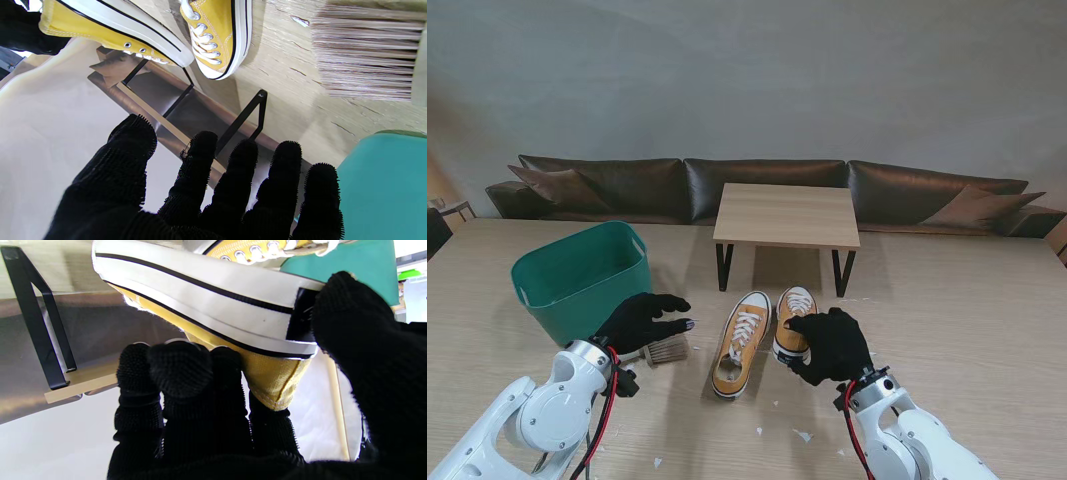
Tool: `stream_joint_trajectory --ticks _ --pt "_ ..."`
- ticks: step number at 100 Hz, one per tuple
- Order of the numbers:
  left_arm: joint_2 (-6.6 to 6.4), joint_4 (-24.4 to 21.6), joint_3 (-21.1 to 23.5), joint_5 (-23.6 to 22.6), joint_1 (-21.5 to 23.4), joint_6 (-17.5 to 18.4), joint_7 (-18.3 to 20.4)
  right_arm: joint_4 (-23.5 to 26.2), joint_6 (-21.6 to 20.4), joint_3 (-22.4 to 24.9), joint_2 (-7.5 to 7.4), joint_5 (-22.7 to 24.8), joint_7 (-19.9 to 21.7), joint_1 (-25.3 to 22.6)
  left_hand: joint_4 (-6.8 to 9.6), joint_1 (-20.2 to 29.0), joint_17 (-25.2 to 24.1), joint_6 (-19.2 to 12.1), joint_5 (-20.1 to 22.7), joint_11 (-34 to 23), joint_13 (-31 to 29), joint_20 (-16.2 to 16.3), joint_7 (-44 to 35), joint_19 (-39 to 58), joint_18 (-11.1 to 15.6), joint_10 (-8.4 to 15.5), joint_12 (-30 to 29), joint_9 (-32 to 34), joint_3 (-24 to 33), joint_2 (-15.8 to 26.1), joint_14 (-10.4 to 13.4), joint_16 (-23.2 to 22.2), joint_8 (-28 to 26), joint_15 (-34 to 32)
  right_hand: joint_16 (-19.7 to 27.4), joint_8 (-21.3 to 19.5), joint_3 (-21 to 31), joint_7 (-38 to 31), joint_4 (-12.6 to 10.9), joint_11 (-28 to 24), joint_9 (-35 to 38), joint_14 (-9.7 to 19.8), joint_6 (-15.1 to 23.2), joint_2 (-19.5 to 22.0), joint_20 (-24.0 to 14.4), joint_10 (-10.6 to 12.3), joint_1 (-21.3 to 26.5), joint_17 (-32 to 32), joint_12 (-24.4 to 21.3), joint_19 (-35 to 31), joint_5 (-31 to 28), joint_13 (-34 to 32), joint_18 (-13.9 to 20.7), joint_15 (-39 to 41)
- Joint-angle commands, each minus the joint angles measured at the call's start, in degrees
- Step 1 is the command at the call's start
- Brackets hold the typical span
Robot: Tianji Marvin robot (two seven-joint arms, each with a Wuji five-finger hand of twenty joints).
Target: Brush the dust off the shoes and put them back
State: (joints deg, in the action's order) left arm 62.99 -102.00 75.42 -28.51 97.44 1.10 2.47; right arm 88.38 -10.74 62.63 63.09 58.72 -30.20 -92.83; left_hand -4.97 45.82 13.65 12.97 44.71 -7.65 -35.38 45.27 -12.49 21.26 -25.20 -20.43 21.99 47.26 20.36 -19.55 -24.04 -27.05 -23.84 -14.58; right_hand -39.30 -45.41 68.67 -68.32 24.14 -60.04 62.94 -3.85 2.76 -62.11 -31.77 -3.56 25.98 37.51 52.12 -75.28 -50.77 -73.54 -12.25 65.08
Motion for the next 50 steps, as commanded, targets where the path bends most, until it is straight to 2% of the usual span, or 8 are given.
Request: stream_joint_trajectory --ticks 1,50 --pt "0.16 -0.05 -0.03 0.27 0.08 -0.32 1.22 -0.02 0.4 -0.4 0.13 0.54 0.77 0.72 2.1 1.87 0.32 0.68 1.27 0.48 2.53 1.1 0.0 -2.06 -1.24 -0.56 -0.04 -1.54 -1.07 2.79 -1.29 -0.52 -0.19 0.36 -0.72 -6.08 5.49 -17.08 -4.2 0.82 0.24 1.29 -0.57 4.36 -0.84 8.15 8.57 5.15 1.08 -1.65 -6.28 -1.81 0.02 0.34" --pt "0.08 0.0 -0.04 0.85 -0.08 -0.69 1.94 -5.71 1.51 -5.63 0.34 -2.67 3.07 3.35 2.12 1.96 0.24 0.89 1.33 0.5 2.67 2.09 0.02 -2.75 -1.16 -0.66 -0.05 -1.58 -1.17 3.02 -1.41 -0.55 -0.19 0.43 -1.11 -6.15 6.16 -15.07 -3.45 1.56 2.23 1.56 0.62 2.1 -0.91 7.69 7.04 6.28 -0.47 -2.46 -8.32 -1.82 -0.96 1.74"
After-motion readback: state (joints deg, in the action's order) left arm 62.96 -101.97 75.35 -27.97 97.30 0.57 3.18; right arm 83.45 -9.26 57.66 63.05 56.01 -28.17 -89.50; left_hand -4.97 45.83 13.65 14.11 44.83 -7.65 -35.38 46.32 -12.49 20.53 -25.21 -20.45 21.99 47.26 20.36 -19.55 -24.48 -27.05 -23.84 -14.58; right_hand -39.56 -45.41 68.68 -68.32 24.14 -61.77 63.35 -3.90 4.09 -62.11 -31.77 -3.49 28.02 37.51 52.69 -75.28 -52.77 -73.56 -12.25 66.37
